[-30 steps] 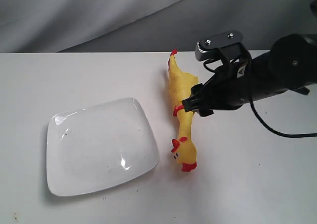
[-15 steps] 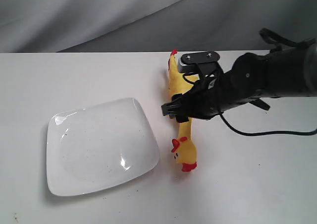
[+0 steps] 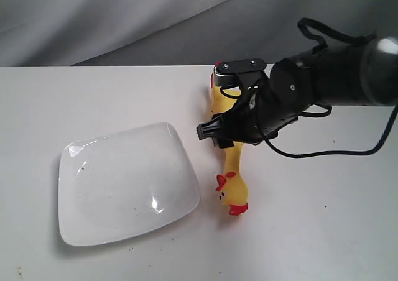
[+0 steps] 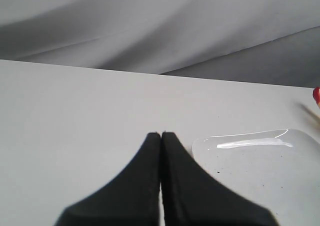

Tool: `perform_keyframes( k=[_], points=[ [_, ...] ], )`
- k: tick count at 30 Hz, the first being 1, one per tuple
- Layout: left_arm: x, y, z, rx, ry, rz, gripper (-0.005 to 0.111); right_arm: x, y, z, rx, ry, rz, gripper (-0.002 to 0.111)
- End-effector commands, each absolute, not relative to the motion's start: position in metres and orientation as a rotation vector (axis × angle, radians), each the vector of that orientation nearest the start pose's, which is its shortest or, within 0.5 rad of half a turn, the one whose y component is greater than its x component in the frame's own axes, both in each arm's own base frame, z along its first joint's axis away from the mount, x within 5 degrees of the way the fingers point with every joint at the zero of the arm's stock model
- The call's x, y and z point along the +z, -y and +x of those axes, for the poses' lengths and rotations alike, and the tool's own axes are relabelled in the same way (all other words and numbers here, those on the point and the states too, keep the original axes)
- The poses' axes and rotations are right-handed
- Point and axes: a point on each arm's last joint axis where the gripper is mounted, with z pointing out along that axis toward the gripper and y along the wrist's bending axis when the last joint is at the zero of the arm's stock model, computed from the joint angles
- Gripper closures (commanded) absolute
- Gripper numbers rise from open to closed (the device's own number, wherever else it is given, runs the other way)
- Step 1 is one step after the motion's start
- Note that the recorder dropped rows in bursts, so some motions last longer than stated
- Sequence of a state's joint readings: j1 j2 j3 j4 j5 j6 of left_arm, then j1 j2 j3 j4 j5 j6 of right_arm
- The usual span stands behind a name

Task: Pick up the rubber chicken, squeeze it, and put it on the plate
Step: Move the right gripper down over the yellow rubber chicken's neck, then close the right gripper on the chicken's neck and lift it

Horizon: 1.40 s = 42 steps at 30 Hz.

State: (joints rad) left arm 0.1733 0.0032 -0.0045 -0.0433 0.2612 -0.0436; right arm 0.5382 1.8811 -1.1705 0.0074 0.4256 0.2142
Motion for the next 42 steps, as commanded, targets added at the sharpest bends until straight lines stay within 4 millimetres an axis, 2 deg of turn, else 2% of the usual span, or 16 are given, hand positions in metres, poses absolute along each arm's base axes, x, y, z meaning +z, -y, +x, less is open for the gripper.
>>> perform_keyframes(
  k=[1,5,11,13,17,19,26,31,35,38,42],
  points=[
    [0.19,-0.009,0.054,0.055,-1.731,-0.221,0.106,0.154,-0.197,0.334,0.22,-2.661,-0.404,0.051],
    [0.19,-0.009,0.054,0.055,-1.731,-0.221,0.106,0.141,-0.199,0.336,0.217,-2.674,-0.404,0.051],
    [0.19,-0.009,0.054,0.055,-1.731,-0.221,0.106,0.139,-0.2,0.337,0.231,-2.674,-0.388,0.054],
    [0.19,-0.009,0.054,0.055,-1.731,-0.221,0.106,0.139,-0.2,0.337,0.231,-2.674,-0.388,0.061],
    [0.19,-0.009,0.054,0.055,-1.731,-0.221,0.106,0.139,-0.2,0.337,0.231,-2.674,-0.388,0.084],
    [0.19,-0.009,0.054,0.055,-1.731,-0.221,0.106,0.139,-0.2,0.337,0.231,-2.674,-0.388,0.091],
    [0.19,-0.009,0.054,0.055,-1.731,-0.221,0.106,0.139,-0.199,0.337,0.218,-2.666,-0.404,0.108],
    [0.19,-0.009,0.054,0.055,-1.731,-0.221,0.106,0.142,-0.198,0.338,0.205,-2.649,-0.429,0.108],
    [0.19,-0.009,0.054,0.055,-1.731,-0.221,0.106,0.168,-0.195,0.336,0.198,-2.588,-0.459,0.108],
    [0.19,-0.009,0.054,0.055,-1.731,-0.221,0.106,0.201,-0.191,0.331,0.193,-2.508,-0.481,0.108],
    [0.19,-0.009,0.054,0.055,-1.731,-0.221,0.106,0.249,-0.179,0.314,0.167,-2.425,-0.553,0.108]
  ],
)
